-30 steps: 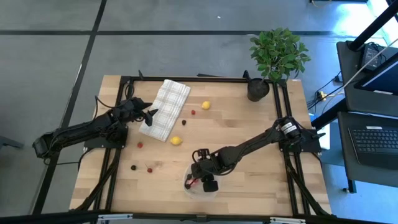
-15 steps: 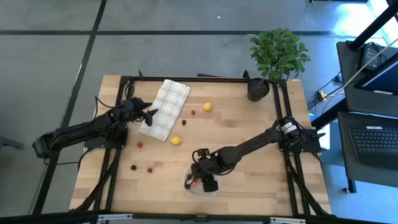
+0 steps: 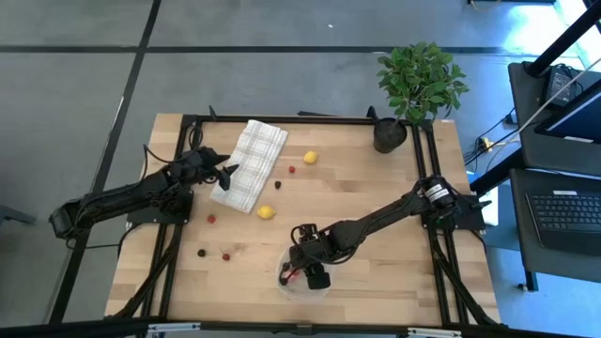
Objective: Pick and placing Produce into tupperware
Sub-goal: Put the top lemon into the transparent bin
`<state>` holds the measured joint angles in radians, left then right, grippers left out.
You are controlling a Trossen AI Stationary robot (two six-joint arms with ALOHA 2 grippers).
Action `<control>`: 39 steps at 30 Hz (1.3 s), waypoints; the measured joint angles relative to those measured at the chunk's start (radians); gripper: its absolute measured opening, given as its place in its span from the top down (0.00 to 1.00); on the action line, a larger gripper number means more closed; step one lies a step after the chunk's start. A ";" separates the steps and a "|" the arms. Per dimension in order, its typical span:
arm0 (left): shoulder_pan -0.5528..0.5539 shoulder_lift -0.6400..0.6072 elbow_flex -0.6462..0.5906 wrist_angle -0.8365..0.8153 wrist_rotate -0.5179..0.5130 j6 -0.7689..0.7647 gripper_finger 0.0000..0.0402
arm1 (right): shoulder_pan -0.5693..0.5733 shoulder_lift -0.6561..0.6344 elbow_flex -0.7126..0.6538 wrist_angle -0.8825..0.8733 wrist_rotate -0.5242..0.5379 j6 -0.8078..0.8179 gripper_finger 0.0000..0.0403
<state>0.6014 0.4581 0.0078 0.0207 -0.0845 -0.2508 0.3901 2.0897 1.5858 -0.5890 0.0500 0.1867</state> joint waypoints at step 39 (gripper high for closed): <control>0.000 0.000 0.000 0.000 0.000 0.000 0.38 | -0.606 -0.149 0.371 -0.458 0.215 -0.237 0.25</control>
<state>0.6016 0.4582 0.0076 0.0208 -0.0841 -0.2508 -0.2163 1.9409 1.9569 -1.0468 0.2647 -0.0504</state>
